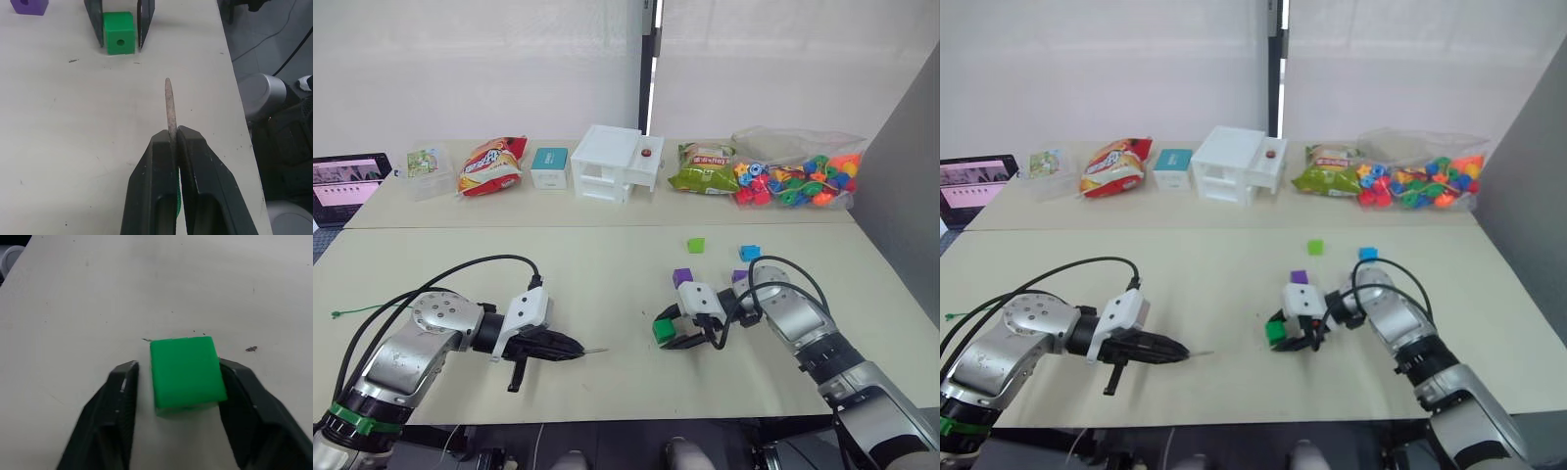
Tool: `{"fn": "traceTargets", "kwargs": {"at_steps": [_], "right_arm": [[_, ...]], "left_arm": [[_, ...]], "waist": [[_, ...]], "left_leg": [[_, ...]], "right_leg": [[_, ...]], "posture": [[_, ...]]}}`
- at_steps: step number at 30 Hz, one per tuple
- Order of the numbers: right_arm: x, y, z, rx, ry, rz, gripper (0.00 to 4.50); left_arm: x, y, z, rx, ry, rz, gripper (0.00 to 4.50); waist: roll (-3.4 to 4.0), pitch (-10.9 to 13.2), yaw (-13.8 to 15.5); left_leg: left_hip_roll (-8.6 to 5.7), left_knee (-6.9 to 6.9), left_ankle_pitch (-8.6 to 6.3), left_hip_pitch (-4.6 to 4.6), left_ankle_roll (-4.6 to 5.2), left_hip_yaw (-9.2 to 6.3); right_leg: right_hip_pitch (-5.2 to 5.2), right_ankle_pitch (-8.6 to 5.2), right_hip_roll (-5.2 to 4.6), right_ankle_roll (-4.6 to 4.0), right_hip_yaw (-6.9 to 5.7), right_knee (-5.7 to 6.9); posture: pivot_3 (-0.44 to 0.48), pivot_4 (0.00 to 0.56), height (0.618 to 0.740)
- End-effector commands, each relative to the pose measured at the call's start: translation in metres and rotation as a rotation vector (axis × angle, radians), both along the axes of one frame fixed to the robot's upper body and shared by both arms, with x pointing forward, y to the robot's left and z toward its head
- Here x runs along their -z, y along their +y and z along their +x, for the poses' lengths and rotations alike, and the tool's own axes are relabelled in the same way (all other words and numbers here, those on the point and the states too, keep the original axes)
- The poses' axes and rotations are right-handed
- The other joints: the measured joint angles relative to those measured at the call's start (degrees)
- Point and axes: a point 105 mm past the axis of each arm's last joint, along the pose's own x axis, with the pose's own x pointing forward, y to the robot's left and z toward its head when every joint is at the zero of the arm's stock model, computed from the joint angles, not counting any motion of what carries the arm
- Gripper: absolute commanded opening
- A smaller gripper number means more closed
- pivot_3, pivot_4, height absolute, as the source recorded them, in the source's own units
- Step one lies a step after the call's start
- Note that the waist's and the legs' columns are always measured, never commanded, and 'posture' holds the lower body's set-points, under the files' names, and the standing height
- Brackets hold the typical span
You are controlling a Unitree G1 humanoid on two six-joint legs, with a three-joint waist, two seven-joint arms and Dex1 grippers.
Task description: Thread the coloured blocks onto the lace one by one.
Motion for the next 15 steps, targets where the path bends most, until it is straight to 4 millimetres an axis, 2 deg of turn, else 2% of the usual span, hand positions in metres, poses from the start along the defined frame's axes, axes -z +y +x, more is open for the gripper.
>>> {"fn": "traceTargets", "kwargs": {"at_steps": [1,6,9,15], "right_arm": [[-0.014,0.001,0.003,0.018,-0.018,0.053,1.19],[-0.015,0.003,-0.004,0.075,0.02,0.075,1.19],[-0.011,0.01,-0.018,0.14,0.076,0.091,1.19],[-0.006,0.024,-0.026,0.204,0.089,0.112,1.19]], "left_arm": [[-0.011,-0.001,0.0,0.011,-0.07,0.007,0.0],[-0.008,-0.009,0.013,-0.033,-0.108,0.058,0.0],[-0.011,-0.025,0.024,-0.076,-0.115,0.073,0.0],[-0.01,-0.041,0.024,-0.077,-0.09,0.131,0.0]], "waist": [[0.0,0.0,0.0],[0.0,0.0,0.2],[0.0,0.0,0.6],[0.0,0.0,-0.2]], "left_leg": [[0.0,0.0,0.0,0.0,0.0,0.0],[0.0,0.01,0.0,0.0,0.0,-0.02],[-0.03,0.05,0.0,-0.03,0.0,-0.05],[-0.01,0.03,0.0,0.0,0.0,-0.06]], "right_leg": [[0.0,0.0,0.0,0.0,0.0,0.0],[0.0,0.0,0.0,0.0,-0.01,0.02],[0.03,0.0,-0.01,0.0,-0.02,0.04],[-0.01,0.0,0.05,0.0,0.0,0.09]], "posture": [[0.0,0.15,0.74],[0.0,0.15,0.74],[0.0,0.15,0.74],[0.0,0.15,0.74]]}}
